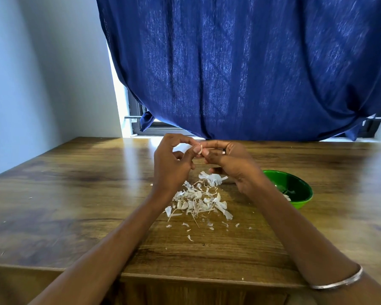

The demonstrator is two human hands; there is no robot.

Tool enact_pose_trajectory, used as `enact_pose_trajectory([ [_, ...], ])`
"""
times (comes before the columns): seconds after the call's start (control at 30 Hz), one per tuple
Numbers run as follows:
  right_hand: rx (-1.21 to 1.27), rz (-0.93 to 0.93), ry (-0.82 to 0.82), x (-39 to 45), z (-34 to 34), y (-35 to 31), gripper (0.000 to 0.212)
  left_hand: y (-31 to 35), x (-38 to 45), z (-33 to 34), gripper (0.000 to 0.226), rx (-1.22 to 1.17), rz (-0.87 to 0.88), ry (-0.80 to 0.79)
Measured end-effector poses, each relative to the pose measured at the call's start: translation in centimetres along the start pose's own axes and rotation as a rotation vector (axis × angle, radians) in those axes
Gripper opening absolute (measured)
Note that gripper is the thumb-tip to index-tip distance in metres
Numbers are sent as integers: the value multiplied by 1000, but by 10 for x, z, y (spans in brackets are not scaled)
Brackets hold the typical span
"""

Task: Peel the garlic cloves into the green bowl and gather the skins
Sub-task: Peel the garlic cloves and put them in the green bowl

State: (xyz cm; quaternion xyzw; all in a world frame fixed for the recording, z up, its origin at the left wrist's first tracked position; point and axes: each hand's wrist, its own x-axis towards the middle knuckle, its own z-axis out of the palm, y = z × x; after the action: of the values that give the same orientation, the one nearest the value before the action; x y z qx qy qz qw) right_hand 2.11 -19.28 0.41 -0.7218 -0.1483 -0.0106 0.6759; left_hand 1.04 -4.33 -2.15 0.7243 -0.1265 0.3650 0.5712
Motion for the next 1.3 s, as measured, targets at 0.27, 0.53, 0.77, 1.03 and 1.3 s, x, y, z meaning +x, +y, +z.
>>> enact_pose_trajectory([
  [0.27,-17,-17,0,0,1,0,12,-3,-1,0,4,-2,-17,-109],
  [0.53,71,-20,38,1,1,1,10,2,-3,0,7,-11,48,-140],
  [0.77,171,31,-48,-2,-2,-4,14,4,-3,-2,9,-44,47,-101],
  [1.03,74,18,-69,-3,-4,-7,11,5,-6,-5,14,-8,40,-146],
  [1.3,64,24,-67,-6,-1,-7,9,2,-7,-5,20,49,69,-148],
])
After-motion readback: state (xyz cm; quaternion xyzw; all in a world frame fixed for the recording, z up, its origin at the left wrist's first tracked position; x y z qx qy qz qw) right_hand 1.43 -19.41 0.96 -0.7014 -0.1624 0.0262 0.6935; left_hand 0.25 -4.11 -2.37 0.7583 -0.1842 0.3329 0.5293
